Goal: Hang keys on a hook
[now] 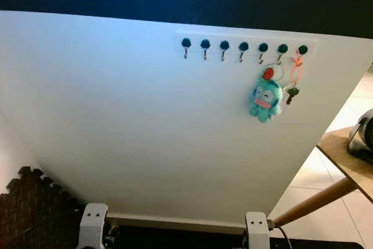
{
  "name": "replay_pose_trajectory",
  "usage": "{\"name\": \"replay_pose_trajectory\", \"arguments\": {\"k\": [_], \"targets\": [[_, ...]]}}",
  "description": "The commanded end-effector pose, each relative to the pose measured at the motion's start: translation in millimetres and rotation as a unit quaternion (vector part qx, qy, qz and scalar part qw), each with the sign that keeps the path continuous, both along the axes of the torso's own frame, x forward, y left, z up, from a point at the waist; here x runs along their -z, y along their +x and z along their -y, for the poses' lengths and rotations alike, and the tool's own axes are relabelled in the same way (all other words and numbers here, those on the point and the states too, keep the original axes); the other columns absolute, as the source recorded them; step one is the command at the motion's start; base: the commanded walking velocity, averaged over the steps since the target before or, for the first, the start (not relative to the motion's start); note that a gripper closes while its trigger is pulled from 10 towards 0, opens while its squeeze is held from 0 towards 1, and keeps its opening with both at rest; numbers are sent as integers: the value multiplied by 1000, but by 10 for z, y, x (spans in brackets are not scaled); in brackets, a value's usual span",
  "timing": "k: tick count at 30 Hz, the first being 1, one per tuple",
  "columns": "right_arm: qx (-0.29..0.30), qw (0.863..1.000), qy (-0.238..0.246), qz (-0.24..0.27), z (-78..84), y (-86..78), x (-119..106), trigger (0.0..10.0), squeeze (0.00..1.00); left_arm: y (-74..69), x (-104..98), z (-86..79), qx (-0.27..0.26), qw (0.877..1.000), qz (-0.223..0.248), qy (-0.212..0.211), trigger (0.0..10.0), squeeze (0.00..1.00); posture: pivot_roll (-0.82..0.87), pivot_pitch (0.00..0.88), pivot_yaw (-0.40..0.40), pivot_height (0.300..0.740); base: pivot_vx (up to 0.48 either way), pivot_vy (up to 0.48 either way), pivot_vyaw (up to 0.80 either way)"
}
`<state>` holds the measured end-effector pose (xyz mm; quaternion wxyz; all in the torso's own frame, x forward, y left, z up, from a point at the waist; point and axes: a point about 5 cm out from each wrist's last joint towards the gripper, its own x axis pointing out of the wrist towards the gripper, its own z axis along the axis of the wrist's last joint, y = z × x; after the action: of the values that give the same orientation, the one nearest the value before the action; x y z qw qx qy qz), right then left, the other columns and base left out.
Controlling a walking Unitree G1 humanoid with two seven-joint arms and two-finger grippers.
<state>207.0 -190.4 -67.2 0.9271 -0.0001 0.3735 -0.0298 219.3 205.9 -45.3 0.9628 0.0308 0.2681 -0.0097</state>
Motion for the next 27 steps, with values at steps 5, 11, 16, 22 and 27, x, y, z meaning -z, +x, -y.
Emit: {"name": "replay_pose_trajectory", "arguments": {"k": [5, 11, 16, 22, 27], "targets": [[1, 1000, -1, -7, 13, -49, 26, 10000, 0, -61, 52, 72, 12, 1000, -13, -9, 10000, 0, 69, 78, -31, 740, 0, 0, 0], [3, 1000, -4, -7, 39, -42, 19, 10000, 0, -56, 52, 99, 20, 1000, -12, -12, 10000, 0, 68, 82, -30, 740, 0, 0, 0], [3, 1000, -7, -6, 68, -31, 9, 10000, 0, -55, 51, 148, 51, 999, -12, 2, 10000, 0, 75, 72, -57, 740, 0, -348, 0], [-1, 1000, -8, -7, 41, -24, 10, 10000, 0, -87, 65, 63, 1, 1000, -13, -10, 10000, 0, 60, 57, -51, 740, 0, -351, 0], [11, 1000, 10, 7, 43, 34, -26, 10000, 0, -124, 90, 66, 18, 1000, -22, 0, 10000, 0, 55, 54, -37, 740, 0, 0, 0]]}}
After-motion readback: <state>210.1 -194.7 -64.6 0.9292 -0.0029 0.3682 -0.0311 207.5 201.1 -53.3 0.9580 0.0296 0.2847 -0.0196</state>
